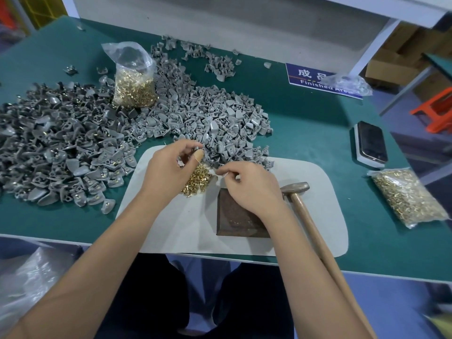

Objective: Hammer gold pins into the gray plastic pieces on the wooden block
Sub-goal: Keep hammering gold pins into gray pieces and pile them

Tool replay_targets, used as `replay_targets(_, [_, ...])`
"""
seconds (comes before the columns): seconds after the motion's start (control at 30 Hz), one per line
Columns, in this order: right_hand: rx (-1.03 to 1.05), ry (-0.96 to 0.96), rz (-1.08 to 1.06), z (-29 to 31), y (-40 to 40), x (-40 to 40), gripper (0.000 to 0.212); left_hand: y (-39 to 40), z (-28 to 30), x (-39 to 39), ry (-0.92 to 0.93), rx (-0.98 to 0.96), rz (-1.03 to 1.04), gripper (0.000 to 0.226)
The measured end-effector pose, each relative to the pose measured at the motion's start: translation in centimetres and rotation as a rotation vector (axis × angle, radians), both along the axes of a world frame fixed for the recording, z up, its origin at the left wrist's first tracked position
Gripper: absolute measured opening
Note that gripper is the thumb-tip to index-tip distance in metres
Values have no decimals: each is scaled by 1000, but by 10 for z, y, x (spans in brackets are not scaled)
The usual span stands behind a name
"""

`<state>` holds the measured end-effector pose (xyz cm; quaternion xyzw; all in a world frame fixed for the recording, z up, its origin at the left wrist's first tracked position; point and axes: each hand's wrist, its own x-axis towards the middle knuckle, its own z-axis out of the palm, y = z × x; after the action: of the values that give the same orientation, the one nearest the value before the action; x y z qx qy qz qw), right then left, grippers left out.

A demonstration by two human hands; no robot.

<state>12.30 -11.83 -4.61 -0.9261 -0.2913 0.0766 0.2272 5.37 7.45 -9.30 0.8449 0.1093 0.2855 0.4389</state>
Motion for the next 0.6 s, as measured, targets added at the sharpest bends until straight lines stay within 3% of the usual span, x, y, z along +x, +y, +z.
replay_targets(0.1, [56,88,-73,1,3,9,14,0,0,0,11,-5,-5,18])
replay_targets(0.6, [-24,4,-64,6,21,5,6,-1,-1,0,36,33,29,18])
